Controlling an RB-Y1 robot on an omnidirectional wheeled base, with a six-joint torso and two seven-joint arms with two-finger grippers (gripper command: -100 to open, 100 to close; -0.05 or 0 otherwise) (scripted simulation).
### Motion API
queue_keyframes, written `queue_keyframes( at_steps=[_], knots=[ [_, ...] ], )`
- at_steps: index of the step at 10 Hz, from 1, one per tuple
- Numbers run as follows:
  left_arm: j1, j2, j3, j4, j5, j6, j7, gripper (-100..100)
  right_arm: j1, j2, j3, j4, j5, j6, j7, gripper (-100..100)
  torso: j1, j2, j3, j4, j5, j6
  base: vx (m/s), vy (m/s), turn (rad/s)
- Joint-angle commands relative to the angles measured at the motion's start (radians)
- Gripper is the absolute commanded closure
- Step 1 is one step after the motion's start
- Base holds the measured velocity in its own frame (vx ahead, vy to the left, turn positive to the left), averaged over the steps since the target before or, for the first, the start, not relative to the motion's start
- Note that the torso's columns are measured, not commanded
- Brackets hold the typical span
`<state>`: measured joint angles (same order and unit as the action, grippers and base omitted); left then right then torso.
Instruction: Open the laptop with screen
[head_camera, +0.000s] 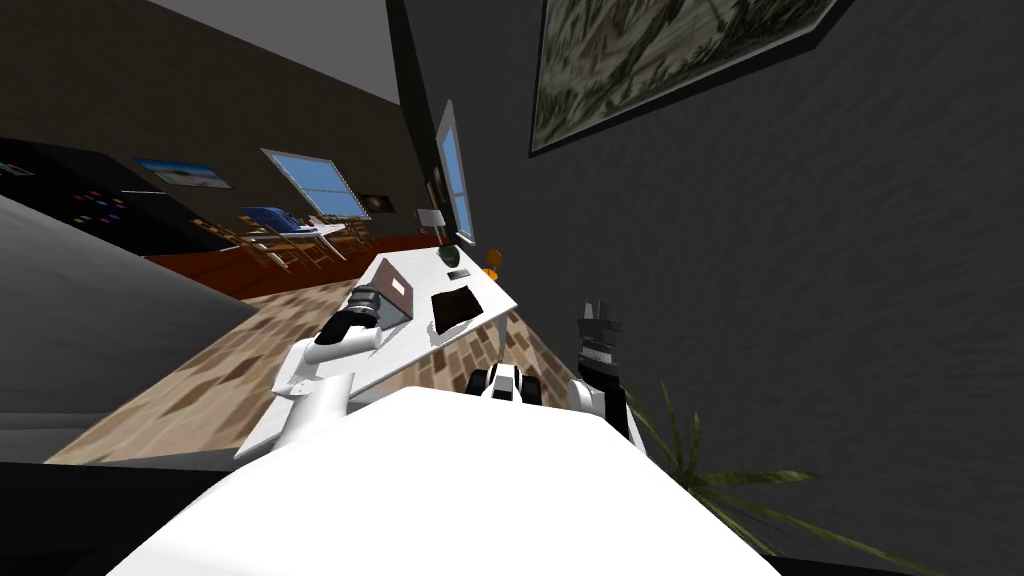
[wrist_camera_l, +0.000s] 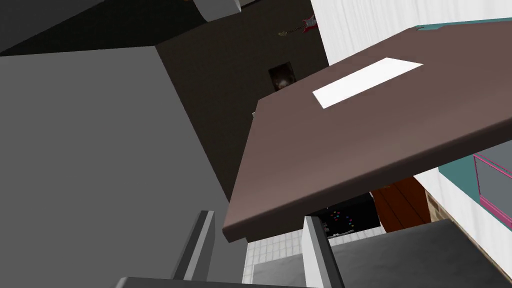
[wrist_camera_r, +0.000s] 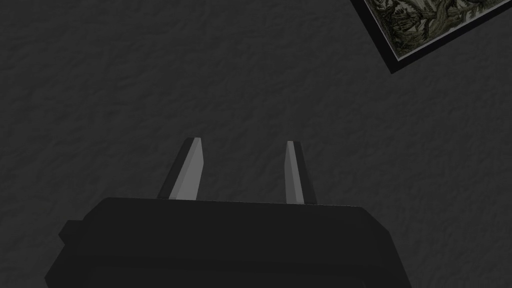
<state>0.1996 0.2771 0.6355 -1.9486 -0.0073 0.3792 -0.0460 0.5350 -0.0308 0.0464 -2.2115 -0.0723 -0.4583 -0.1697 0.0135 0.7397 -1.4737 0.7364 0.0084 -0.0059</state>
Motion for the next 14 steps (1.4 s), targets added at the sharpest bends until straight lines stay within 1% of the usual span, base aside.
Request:
queue_keyframes(
  at_steps=[1, 2, 3, 4, 5, 7, 13, 14],
  knots=[
    [-0.03, -0.047, 0.011, 0.028, 0.049, -0.024, 0.061, 100, 0.0, 0.0, 0.0, 0.0, 0.0, 0.0, 0.0, 0, 0.0, -0.001, 0.0, -0.001, 0.001, -0.001, -0.092, 0.118, 0.086],
    [-0.039, -0.058, 0.012, 0.033, 0.061, -0.031, 0.075, 100, 0.0, 0.0, 0.0, 0.0, 0.0, 0.0, 0.0, 0, 0.0, -0.001, 0.0, -0.001, 0.001, 0.0, -0.094, 0.107, 0.062],
    [-0.04, -0.047, 0.009, 0.022, 0.05, -0.034, 0.062, 100, 0.0, 0.0, 0.0, 0.0, 0.0, 0.0, 0.0, 0, -0.003, -0.001, -0.001, -0.002, 0.0, 0.001, -0.042, 0.042, 0.011],
    [-0.057, -0.074, 0.008, 0.06, 0.076, -0.075, 0.092, 100, 0.0, 0.0, 0.0, 0.0, 0.0, 0.0, 0.0, 0, -0.01, -0.005, -0.003, -0.001, -0.004, 0.005, -0.042, 0.066, 0.093],
    [-0.057, -0.074, 0.008, 0.06, 0.076, -0.075, 0.092, 100, 0.0, 0.0, 0.0, 0.0, 0.0, 0.0, 0.0, 0, -0.013, -0.006, -0.004, -0.001, -0.006, 0.007, -0.051, 0.065, 0.029],
    [-0.073, -0.102, 0.006, 0.098, 0.1, -0.114, 0.119, 100, 0.0, 0.0, 0.0, 0.0, 0.0, 0.0, 0.0, 0, -0.016, -0.006, -0.004, -0.001, -0.007, 0.009, -0.037, 0.064, 0.036],
    [-0.121, -0.183, -0.001, 0.213, 0.172, -0.229, 0.199, 100, 0.0, 0.0, 0.0, 0.0, 0.0, 0.0, 0.0, 0, -0.012, -0.006, -0.005, 0.0, -0.007, 0.009, -0.049, 0.066, 0.04],
    [-0.117, -0.171, 0.001, 0.206, 0.165, -0.221, 0.189, 100, 0.0, 0.0, 0.0, 0.0, 0.0, 0.0, 0.0, 0, -0.012, -0.005, -0.004, 0.0, -0.007, 0.008, -0.03, 0.026, 0.005]
  ],
)
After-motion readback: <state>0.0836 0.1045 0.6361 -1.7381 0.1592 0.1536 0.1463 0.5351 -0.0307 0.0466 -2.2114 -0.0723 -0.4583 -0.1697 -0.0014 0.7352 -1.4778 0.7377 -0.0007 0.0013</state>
